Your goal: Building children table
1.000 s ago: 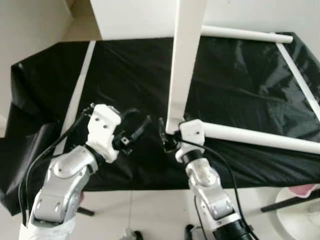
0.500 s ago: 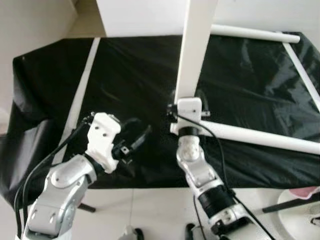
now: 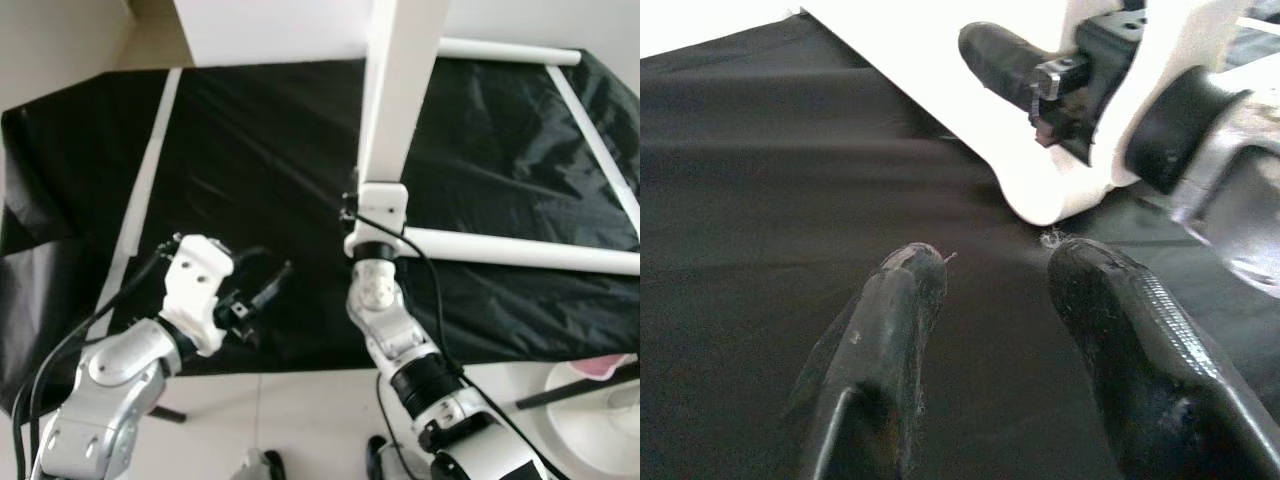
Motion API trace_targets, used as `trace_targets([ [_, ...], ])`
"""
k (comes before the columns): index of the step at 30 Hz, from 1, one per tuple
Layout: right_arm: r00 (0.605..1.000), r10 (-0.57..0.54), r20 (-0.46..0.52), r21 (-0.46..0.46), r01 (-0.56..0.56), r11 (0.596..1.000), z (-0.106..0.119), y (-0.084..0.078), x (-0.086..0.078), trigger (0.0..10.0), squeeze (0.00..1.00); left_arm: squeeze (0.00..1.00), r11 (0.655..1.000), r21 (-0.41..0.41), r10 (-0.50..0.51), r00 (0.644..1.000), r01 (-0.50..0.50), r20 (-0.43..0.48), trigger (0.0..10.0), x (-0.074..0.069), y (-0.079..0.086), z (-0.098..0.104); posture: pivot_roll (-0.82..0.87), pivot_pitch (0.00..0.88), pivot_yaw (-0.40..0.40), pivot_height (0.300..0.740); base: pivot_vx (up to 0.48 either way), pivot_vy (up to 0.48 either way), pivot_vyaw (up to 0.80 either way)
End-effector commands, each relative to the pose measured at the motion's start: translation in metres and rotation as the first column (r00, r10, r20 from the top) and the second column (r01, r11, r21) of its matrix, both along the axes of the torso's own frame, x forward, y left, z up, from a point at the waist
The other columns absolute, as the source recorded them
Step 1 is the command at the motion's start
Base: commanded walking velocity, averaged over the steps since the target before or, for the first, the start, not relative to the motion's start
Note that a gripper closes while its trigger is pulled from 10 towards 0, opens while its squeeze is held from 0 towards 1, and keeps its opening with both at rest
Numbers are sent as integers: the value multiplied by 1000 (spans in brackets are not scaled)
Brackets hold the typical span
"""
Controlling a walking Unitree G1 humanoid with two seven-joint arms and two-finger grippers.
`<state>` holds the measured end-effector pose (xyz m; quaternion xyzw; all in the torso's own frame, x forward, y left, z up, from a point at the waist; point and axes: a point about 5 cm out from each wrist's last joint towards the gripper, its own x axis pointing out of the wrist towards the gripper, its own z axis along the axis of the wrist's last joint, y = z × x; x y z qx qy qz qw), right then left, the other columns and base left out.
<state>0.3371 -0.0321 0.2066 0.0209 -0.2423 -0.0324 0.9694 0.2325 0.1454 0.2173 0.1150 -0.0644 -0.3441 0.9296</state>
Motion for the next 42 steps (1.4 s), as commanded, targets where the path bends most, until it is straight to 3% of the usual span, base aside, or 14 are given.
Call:
trace_targets([
  [1, 937, 334, 106, 63, -341, 938, 22, 84, -45, 0, 0, 0, 1000, 16, 19, 1000, -19, 0, 10000, -3, 6, 0, 112, 246, 40, 740, 0, 0, 0],
  [9, 845, 514, 147, 15, -521, 853, 18, 107, -76, 0, 0, 0, 999, 44, 11, 1000, -11, -1, 10000, -7, 12, 1, 105, 251, 23, 740, 0, 0, 0],
  [10, 838, 526, 148, 9, -533, 846, 17, 107, -80, 10000, 0, 0, 998, 57, 15, 1000, -15, -3, 10000, -8, 16, 0, 100, 258, 14, 740, 0, 0, 0],
  [12, 843, 517, 145, 7, -524, 852, 16, 105, -80, 10000, 0, 0, 998, 58, 18, 1000, -17, -5, 10000, -8, 17, 0, 99, 258, 13, 740, 0, 0, 0],
  [13, 848, 511, 142, 14, -518, 856, 14, 101, -79, 10000, 1000, 0, 998, 59, 18, 1000, -17, -10, 10000, -9, 18, -2, 94, 262, 12, 740, 0, 0, 0],
  [17, 854, 503, 133, 29, -510, 859, 15, 90, -77, 10000, 1000, 0, 998, 59, 7, 1000, -6, -22, 10000, -11, 16, -5, 84, 265, 10, 740, 0, 0, 0],
  [18, 846, 514, 140, 27, -522, 852, 18, 85, -77, 10000, 0, 0, 998, 56, 5, 1000, -3, -24, 10000, -11, 15, -5, 80, 265, 9, 740, 0, 0, 0],
  [23, 855, 501, 135, -5, -505, 863, 14, 59, -76, 10000, 0, 0, 999, 45, -26, 999, 27, -34, 10000, -14, 11, -6, 68, 272, 8, 740, 0, 0, 0],
  [29, 807, 588, 43, -87, -584, 807, 0, 9, -89, 10000, 0, 0, 994, 53, -89, 995, 92, -52, 10000, -17, 4, -7, 46, 266, 7, 740, 0, 0, 0],
  [31, 803, 596, -27, -129, -594, 794, -10, -17, -96, 10000, 0, 0, 990, 63, -121, 991, 125, -64, 10000, -18, 2, -7, 35, 264, 7, 740, 0, 0, 0],
  [35, 722, 672, -164, -181, -692, 699, -26, -37, -112, 10000, 0, 0, 984, 74, -159, 984, 165, -78, 10000, -17, -1, -6, 12, 252, 15, 740, 0, 0, 0],
  [36, 722, 661, -204, -190, -692, 697, -31, -46, -112, 10000, 0, 0, 982, 74, -167, 983, 173, -75, 10000, -15, -3, -5, 10, 248, 15, 740, 0, 0, 0],
  [38, 773, 599, -210, -191, -633, 750, -29, -61, -100, 10000, 0, 0, 982, 68, -173, 982, 178, -71, 10000, -12, -5, -5, -3, 237, 14, 740, 0, 0, 0],
  [42, 813, 544, -207, -201, -579, 790, -24, -67, -81, 10000, 0, 0, 979, 73, -187, 979, 193, -79, 10000, -10, -4, -9, -5, 215, 4, 740, 0, 0, 0],
])
